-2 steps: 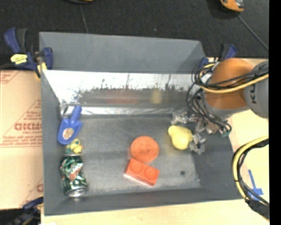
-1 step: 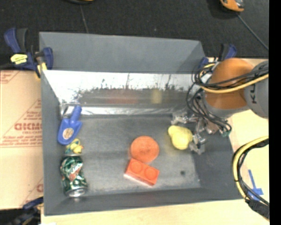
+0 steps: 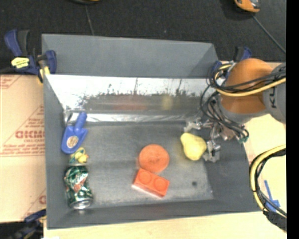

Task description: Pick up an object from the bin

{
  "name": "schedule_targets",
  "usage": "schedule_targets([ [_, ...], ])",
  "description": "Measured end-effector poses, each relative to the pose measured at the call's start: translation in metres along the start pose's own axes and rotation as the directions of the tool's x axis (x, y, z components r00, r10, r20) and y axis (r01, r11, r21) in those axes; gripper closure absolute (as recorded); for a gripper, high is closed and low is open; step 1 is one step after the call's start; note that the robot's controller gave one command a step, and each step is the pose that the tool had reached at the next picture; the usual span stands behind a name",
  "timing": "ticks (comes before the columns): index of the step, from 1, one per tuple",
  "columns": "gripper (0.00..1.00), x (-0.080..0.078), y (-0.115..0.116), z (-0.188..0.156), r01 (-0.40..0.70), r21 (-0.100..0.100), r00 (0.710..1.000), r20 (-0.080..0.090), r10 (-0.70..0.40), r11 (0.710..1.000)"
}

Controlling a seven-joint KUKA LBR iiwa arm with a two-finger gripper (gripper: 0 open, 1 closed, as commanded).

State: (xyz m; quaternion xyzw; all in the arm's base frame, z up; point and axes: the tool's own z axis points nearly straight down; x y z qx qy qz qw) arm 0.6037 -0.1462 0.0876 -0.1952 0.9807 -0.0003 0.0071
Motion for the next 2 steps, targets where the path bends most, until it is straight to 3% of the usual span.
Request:
schedule_targets([
  [2,1.00,0.000,0.000,-0.042,-0.001,0.001,1.000,0.001,0.001,1.000],
])
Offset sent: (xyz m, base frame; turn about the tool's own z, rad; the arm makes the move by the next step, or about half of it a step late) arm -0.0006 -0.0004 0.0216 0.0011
